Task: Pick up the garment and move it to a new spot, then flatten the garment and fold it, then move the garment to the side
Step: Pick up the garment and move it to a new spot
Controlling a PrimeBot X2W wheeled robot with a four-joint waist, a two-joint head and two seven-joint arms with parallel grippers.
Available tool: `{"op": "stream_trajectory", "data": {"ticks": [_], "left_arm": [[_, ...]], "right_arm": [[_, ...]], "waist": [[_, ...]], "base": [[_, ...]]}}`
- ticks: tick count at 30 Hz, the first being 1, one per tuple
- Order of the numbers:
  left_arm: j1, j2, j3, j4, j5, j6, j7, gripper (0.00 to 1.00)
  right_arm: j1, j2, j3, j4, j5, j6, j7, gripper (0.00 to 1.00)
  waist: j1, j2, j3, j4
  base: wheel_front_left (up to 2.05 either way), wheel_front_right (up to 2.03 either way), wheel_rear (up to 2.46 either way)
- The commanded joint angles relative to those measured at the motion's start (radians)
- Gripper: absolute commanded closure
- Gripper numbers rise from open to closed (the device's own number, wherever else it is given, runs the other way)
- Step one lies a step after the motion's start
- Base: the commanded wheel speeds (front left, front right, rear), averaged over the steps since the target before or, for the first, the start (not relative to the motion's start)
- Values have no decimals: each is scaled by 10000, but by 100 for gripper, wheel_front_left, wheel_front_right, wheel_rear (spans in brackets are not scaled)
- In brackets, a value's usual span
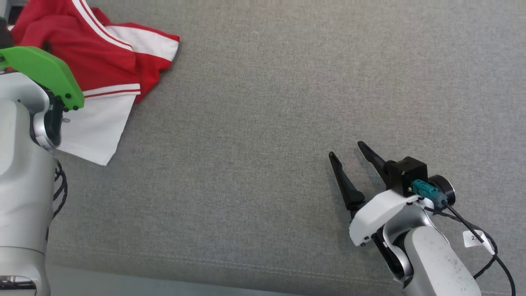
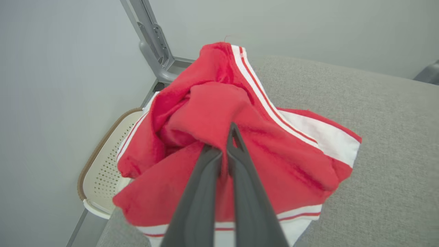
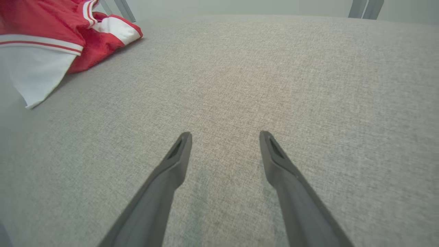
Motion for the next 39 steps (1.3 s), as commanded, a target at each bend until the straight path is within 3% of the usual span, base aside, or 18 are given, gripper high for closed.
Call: {"op": "stream_trajectory", "data": {"ticks": [1,13,25,32,36,39], "left_arm": [[-12,31,-85,-118,143,-75,-215,100],[-711,-620,-1124,-1104,680,-309,-254,100],[-1333,-1883,-1634,-2342,503,-543,-605,100],[-1621,-2461,-1703,-2757,-26,-644,-959,100],[-1643,-2690,-1713,-3155,-1075,-914,-1444,100],[-1481,-2712,-2329,-3473,-2043,-1106,-1883,100]], "right_arm": [[140,-32,-5,119,123,1,-120,0],[865,-28,-141,979,844,1,-650,0],[768,-29,31,1472,1247,1,-976,0],[550,-25,192,1628,1461,1,-1179,0],[357,-25,221,1717,1614,1,-1347,0],[250,-19,201,1848,1721,1,-1508,0]], "waist": [[-1,0,-663,-95],[-1,0,-2410,-957],[-1,0,-2749,-2809],[-1,0,-2504,-4059],[-1,0,-2137,-4805],[-1,0,-1859,-5201]], "base": [[0,0,0],[0,0,0],[0,0,0],[0,0,0],[0,0,0],[0,0,0]]}}
